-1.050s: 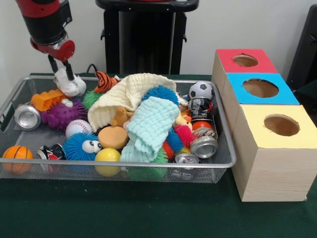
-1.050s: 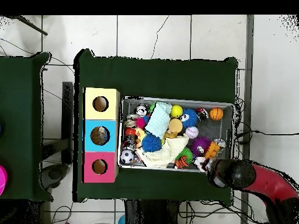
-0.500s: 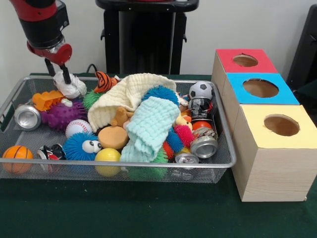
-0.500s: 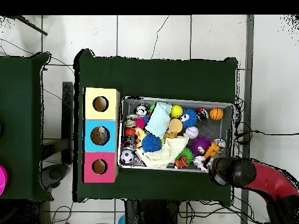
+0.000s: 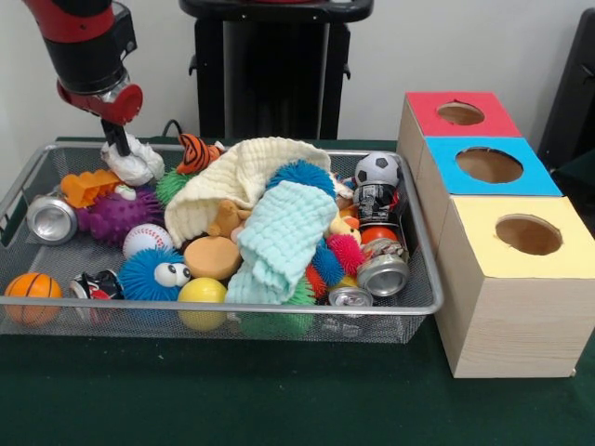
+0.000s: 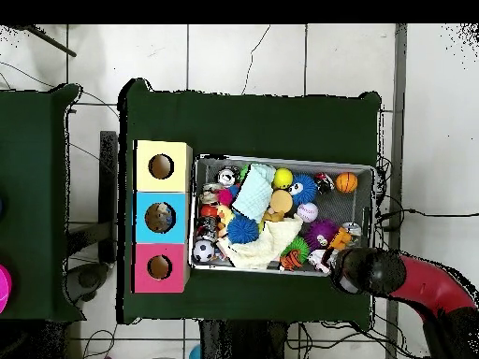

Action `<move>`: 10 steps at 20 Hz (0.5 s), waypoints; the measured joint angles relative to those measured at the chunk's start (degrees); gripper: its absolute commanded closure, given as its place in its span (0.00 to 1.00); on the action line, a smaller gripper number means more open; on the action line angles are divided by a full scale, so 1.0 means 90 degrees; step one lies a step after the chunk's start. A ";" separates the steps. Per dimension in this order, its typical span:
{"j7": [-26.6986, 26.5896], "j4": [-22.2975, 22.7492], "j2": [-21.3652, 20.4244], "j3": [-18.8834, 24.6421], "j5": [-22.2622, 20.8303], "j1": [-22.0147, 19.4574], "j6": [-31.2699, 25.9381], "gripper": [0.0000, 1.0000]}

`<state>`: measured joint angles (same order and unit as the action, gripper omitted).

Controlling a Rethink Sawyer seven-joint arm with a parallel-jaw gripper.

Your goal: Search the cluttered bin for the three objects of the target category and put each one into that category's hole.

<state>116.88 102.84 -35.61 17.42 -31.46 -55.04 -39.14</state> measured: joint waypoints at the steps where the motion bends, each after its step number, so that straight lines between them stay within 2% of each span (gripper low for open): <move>1: 0.0000 0.0000 0.0000 0.0001 0.0001 0.0001 0.0000 1.00; 6: 0.0000 0.0025 -0.0018 0.0035 -0.0004 -0.0001 0.0000 1.00; 10: 0.0000 0.0188 -0.0203 0.0194 0.0055 -0.0001 -0.0001 1.00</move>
<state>116.88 104.53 -37.44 19.16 -30.97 -55.05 -39.16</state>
